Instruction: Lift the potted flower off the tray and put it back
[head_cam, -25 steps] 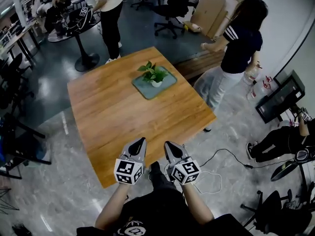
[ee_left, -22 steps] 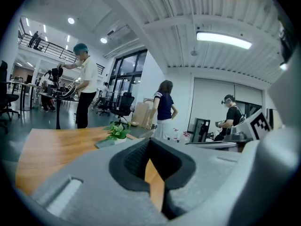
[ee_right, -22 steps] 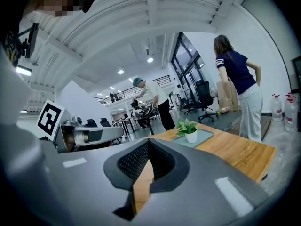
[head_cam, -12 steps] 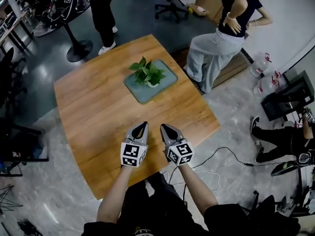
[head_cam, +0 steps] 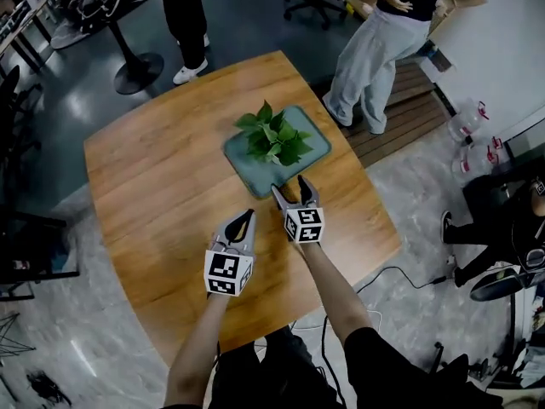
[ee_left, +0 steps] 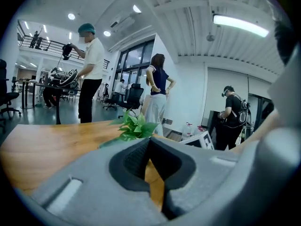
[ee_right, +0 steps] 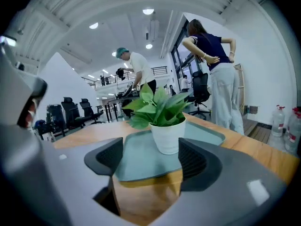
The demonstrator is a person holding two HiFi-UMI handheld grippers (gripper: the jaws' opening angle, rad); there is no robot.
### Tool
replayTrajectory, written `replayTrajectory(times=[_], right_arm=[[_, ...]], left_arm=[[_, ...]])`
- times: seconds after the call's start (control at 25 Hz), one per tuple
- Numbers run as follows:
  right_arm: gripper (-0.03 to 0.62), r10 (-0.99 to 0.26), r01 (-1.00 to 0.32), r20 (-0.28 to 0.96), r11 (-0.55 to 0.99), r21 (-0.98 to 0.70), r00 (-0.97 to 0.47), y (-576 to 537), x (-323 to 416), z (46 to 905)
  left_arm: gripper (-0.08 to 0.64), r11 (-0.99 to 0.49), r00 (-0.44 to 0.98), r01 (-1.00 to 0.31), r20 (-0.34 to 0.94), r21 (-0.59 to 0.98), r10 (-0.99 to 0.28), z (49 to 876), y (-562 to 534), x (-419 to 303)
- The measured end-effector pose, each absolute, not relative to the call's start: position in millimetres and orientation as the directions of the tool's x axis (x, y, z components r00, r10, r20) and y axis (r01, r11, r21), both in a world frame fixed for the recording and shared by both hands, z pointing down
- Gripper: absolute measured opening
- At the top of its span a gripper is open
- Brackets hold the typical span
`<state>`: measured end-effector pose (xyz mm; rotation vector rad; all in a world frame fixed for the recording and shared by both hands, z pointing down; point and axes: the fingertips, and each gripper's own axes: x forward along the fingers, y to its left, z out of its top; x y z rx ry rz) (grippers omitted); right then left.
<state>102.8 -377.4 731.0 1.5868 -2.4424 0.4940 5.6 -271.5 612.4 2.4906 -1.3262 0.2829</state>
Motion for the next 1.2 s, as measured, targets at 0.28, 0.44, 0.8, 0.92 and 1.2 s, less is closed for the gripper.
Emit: replayTrajectory(times=[0.28, 0.44, 0.8, 0.92, 1.2], right_arm=[[0.546, -0.873, -0.954, 0.389, 0.290, -0.071, -0.294, -458, 123, 779], [0.550, -0.866, -0.948, 0.397, 0.317, -0.035, -0.304, -487, 120, 777], [0.514, -0.884, -0.936, 0.320, 0.349, -0.037, -0.342, -485, 106, 765], [0.512, -0.892, -0.934, 0.281, 0.353, -0.055, -0.354, -471, 105, 745], [0.512, -0.870, -0.906, 0.262, 0.419, -0.054, -0.418, -400, 93, 664]], left_arm=[[-0.003, -0.484, 0.523, -0.852, 0.320, 0.199, -0.790, 623, -281, -26], [-0.003, -0.495, 0.542, -0.840, 0.319, 0.222, -0.777, 630, -288, -31], [-0.002, -0.537, 0.584, -0.812, 0.317, 0.230, -0.747, 633, -283, -20], [-0.003, -0.518, 0.568, -0.823, 0.319, 0.234, -0.759, 630, -282, -25], [-0.003, -0.504, 0.554, -0.832, 0.294, 0.233, -0.779, 589, -261, -31]])
